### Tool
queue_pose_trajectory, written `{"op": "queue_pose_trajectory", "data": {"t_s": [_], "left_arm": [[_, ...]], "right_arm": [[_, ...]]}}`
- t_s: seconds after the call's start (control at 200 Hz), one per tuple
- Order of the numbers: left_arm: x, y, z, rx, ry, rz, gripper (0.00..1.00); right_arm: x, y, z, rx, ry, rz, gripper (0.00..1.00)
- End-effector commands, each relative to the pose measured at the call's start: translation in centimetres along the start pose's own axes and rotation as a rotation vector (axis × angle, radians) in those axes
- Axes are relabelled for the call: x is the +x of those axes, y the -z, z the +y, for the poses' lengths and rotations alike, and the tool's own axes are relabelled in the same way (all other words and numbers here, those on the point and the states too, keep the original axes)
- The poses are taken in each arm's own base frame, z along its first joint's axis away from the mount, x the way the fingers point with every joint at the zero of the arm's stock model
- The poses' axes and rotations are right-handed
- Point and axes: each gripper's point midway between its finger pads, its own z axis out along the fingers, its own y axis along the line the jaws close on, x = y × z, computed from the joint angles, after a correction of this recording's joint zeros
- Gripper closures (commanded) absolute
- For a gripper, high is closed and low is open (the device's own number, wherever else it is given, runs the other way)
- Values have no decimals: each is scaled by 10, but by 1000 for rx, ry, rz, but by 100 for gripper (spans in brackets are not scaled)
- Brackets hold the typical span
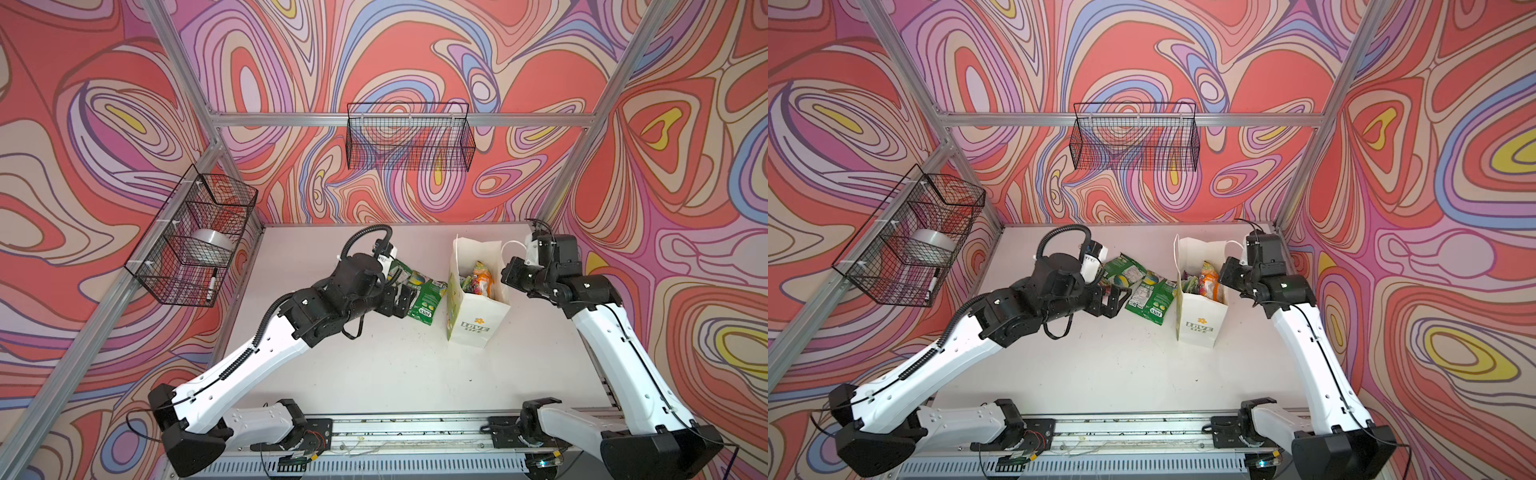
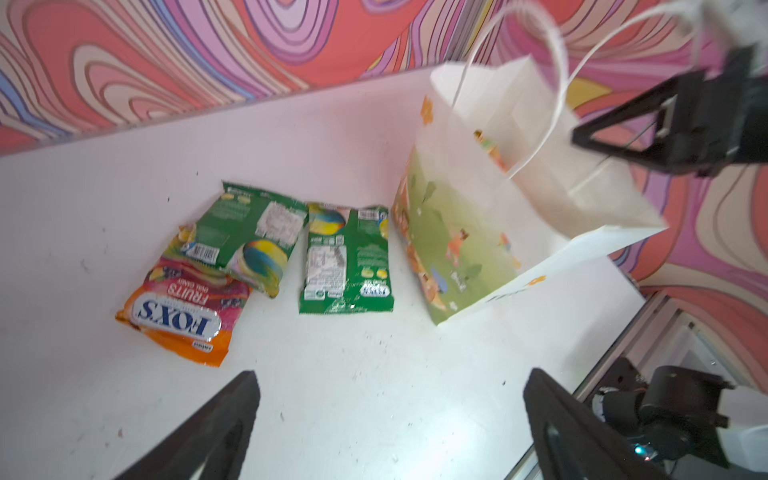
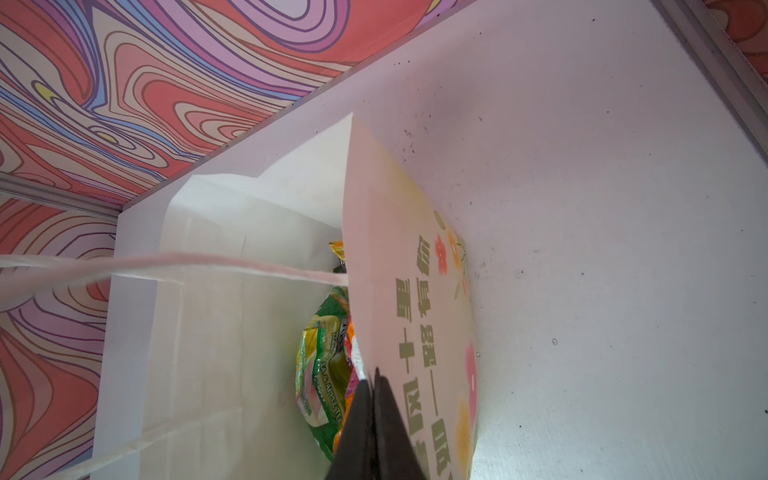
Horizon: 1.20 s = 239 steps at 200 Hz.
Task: Place the snacks into the paper bag
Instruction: 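Raise the left gripper out of the paper bag and move toward the green snacks, then grasp the green SPRING TEA snack bag with the left gripper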
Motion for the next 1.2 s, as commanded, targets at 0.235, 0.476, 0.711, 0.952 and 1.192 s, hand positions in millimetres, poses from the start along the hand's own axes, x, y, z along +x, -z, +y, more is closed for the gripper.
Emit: {"op": "queue_pose_trajectory", "data": {"t_s": [0.235, 0.476, 0.711, 0.952, 1.192], "left_arm": [[77, -99, 17, -35, 33, 343, 0], [89, -174, 19, -94, -34, 493, 0], [77, -228, 24, -163, -125, 533, 0], [69, -261, 39, -236, -168, 538, 0], [77, -279, 50, -229, -141, 571, 0]], "right_arm": [[-7, 3, 9, -49, 21, -50, 100], [-3, 6, 10, -66, 20, -51, 100], [-3, 11, 12, -76, 15, -62, 100], [-2, 12, 10, -71, 14, -59, 100], [-5, 11, 12, -72, 14, -61, 100]]}}
